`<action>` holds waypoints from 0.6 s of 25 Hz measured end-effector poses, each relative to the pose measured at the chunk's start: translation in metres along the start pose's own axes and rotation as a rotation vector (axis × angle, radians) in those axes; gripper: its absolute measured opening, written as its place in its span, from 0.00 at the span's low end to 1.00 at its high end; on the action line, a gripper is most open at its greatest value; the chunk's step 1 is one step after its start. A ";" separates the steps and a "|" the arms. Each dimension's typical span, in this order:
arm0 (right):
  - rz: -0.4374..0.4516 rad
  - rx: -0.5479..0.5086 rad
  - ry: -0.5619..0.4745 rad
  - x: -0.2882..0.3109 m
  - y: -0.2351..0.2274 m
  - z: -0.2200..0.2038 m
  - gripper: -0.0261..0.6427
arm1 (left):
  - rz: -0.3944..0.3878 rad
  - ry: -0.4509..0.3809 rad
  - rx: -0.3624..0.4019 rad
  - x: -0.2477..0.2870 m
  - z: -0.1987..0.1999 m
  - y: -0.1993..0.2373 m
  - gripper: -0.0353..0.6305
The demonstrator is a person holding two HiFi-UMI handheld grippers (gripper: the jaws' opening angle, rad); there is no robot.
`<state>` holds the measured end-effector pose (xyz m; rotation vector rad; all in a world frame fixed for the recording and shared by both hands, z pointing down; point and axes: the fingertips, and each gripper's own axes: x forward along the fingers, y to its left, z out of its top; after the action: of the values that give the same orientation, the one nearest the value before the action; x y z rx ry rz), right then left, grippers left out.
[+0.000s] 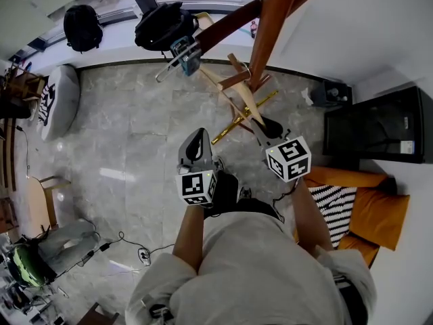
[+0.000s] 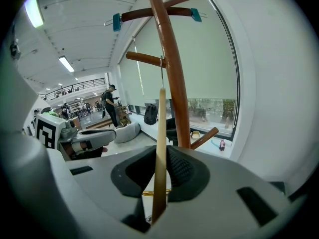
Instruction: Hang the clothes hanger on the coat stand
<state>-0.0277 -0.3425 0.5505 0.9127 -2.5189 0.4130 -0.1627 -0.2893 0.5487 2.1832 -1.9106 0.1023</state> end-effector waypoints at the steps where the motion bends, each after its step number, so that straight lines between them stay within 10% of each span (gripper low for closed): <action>1: -0.001 0.001 0.000 0.000 -0.001 -0.001 0.11 | -0.001 0.001 0.000 0.001 -0.001 -0.001 0.07; 15: -0.010 -0.014 0.001 0.005 -0.006 -0.005 0.11 | -0.005 0.009 0.012 0.004 0.001 -0.006 0.07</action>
<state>-0.0253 -0.3473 0.5581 0.9199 -2.5124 0.3919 -0.1561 -0.2930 0.5483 2.1916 -1.9039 0.1224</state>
